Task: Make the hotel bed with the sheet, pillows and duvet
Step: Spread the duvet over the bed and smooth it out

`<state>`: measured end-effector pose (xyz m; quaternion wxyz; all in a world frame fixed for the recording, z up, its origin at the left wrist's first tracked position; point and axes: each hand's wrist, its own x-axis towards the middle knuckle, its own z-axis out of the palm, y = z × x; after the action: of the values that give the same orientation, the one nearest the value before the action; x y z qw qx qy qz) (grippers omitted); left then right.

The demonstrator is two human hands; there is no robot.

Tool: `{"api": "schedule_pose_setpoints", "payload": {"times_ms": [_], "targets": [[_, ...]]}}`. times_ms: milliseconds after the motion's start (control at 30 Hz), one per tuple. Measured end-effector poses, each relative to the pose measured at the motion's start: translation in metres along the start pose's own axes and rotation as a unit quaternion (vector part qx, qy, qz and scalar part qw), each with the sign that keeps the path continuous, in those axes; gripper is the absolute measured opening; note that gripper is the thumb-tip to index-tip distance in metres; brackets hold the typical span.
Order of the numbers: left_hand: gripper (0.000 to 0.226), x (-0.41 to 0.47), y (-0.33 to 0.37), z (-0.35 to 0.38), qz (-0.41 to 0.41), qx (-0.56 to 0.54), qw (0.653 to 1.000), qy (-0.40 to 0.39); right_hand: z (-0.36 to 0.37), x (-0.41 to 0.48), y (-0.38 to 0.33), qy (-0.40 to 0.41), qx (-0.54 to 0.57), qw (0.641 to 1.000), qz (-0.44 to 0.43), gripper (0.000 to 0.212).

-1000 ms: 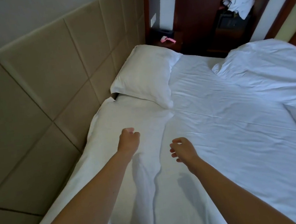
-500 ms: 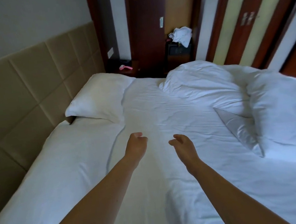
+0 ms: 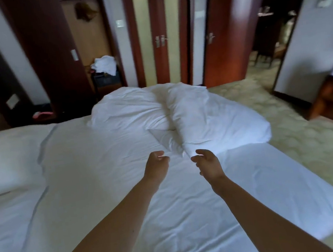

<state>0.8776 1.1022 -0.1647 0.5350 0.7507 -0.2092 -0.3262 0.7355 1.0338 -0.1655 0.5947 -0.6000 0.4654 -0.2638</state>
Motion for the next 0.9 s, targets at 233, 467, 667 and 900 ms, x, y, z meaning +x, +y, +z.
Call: {"api": "schedule_pose_setpoints", "payload": {"times_ms": [233, 467, 667, 900], "targets": [[0.034, -0.009, 0.015, 0.093, 0.032, 0.017, 0.992, -0.124, -0.086, -0.016, 0.013, 0.107, 0.008, 0.994, 0.021, 0.039], [0.039, -0.022, 0.025, 0.189, 0.028, 0.059, 0.981, -0.181, -0.182, -0.017, 0.032, 0.142, 0.004, 0.989, 0.038, 0.043], [0.043, -0.031, 0.043, 0.316, 0.047, 0.079, 0.978, -0.186, -0.306, 0.011, 0.061, 0.13, 0.018, 0.991, 0.038, 0.043], [0.037, -0.041, 0.071, 0.478, 0.055, 0.049, 0.986, -0.151, -0.479, 0.054, 0.084, 0.079, 0.0, 0.997, 0.023, 0.04]]}}
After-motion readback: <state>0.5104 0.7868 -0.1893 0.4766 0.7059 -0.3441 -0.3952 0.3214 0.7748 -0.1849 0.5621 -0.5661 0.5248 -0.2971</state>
